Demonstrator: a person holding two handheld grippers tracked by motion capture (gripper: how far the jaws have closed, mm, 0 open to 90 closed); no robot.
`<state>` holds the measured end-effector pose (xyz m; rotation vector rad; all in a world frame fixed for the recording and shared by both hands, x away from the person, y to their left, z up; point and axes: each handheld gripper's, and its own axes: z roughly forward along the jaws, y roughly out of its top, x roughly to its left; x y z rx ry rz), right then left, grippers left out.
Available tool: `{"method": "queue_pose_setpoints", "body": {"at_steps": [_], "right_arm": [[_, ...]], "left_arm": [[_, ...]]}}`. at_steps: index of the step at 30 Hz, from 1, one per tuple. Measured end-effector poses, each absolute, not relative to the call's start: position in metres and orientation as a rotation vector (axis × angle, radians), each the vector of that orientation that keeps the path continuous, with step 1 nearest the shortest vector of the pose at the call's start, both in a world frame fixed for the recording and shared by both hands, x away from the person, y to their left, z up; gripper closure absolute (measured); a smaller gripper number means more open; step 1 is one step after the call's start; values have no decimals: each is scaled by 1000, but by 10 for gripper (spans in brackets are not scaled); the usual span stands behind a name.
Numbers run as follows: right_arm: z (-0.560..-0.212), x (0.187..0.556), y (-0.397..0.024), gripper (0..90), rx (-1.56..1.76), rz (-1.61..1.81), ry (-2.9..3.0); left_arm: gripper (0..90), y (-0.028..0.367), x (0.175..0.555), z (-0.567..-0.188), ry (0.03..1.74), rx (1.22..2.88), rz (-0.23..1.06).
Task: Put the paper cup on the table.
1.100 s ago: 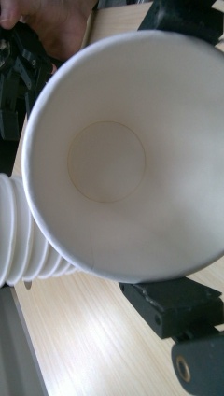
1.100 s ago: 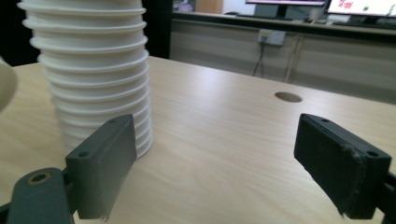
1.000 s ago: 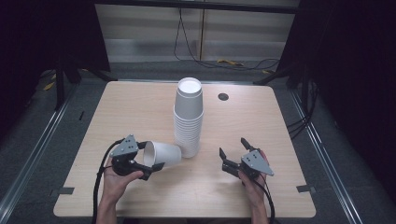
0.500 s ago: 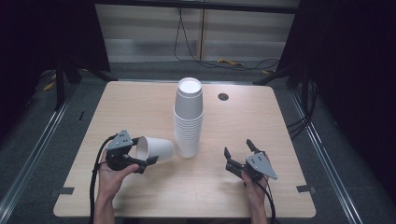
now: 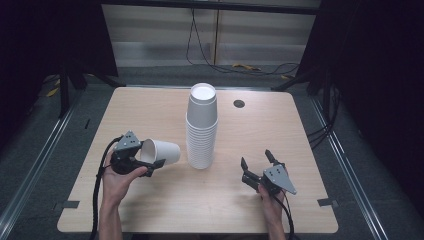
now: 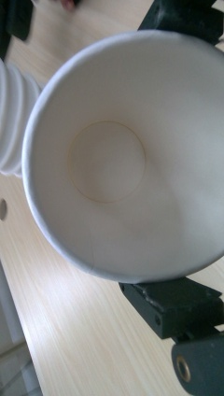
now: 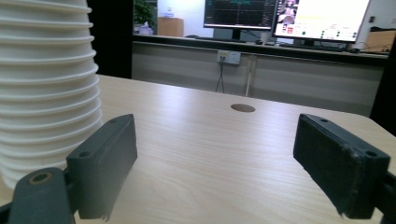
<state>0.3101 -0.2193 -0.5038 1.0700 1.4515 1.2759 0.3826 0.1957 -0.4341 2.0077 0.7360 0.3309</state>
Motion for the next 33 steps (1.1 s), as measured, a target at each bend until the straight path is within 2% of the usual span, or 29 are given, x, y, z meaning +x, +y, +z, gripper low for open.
{"method": "queue_pose_setpoints", "body": {"at_steps": [9,17,25,33], "right_arm": [[-504,309,-222,134,1084,1304,1429],[-504,309,-222,135,1087,1306,1433],[-504,309,-223,135,1086,1316,1432],[-504,309,-223,137,1082,1324,1431]], "left_arm": [[96,196,405,-429,843,2073,331],[95,199,421,-419,854,2134,312],[92,193,435,-416,849,2284,316],[92,187,446,-418,886,2359,302]]}}
